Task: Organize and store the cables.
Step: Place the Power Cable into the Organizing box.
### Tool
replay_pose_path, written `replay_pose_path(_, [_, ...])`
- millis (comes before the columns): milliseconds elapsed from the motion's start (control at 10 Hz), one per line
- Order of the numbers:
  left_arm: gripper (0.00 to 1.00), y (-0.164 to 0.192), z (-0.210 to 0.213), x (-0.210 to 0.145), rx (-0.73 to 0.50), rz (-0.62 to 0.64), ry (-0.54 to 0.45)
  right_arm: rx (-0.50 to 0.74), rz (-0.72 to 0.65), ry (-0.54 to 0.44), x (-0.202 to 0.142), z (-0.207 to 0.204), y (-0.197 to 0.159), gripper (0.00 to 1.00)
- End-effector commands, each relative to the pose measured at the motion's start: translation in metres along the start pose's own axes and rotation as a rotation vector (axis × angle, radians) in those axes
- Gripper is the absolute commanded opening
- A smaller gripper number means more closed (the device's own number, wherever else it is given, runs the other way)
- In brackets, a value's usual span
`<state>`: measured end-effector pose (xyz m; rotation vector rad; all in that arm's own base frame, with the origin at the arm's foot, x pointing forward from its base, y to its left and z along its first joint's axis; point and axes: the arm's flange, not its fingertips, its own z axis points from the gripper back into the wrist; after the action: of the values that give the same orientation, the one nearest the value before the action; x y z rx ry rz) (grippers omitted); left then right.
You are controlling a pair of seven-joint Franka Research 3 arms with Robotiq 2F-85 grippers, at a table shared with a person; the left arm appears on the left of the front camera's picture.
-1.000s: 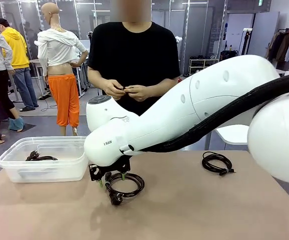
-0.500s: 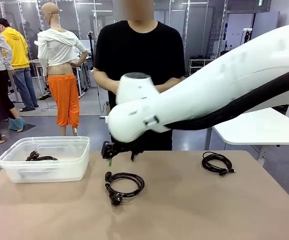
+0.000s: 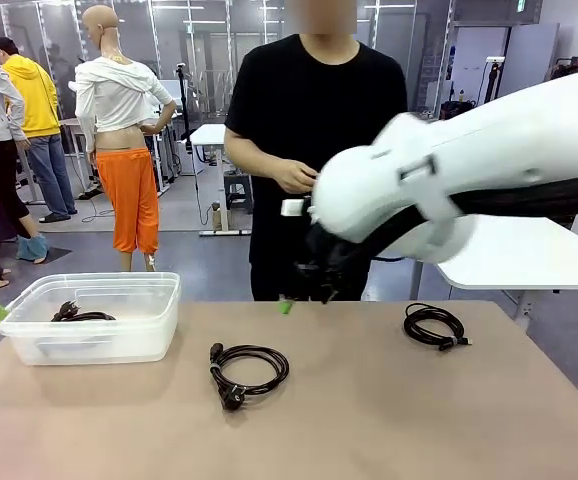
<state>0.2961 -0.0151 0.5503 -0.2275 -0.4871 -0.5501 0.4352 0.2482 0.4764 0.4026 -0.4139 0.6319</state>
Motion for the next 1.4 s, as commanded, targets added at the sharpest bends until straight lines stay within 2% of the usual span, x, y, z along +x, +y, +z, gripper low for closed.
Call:
replay_pose_path(0, [0.99,-0.036,-0.009,0.011,0.045,0.050,0.067,0.013,0.106,-0.068,-0.065,0.037,-0.015,1.00])
replay_pose_path(200, [0.99,-0.068,-0.024,0.033,0.097,0.122,0.096,-0.037,0.179,-0.125,-0.103,0.058,-0.016,1.00])
replay_pose_path(300, [0.99,-0.073,-0.032,0.040,0.114,0.165,0.091,-0.009,0.178,-0.169,-0.110,0.059,-0.018,1.00])
replay_pose_path(400, [0.99,-0.075,-0.033,0.043,0.088,0.186,0.094,-0.020,0.129,-0.128,-0.106,0.046,-0.019,1.00])
replay_pose_path(500, [0.99,-0.067,-0.031,0.040,0.086,0.175,0.053,-0.020,0.152,-0.111,-0.101,0.065,-0.020,1.00])
replay_pose_path(600, [0.99,-0.079,-0.033,0.032,0.083,0.152,0.094,-0.020,0.152,-0.111,-0.101,0.065,-0.020,1.00])
replay_pose_path(1000, [0.99,-0.077,-0.035,0.035,0.073,0.158,0.088,-0.021,0.170,-0.117,-0.102,0.065,-0.021,1.00])
replay_pose_path(1100, [0.99,-0.096,-0.043,0.046,0.095,0.257,0.130,-0.003,0.223,-0.175,-0.108,0.082,-0.034,1.00])
replay_pose_path(1300, [0.99,-0.134,-0.066,0.082,0.038,0.298,0.169,0.044,0.299,-0.201,-0.153,0.122,-0.082,1.00])
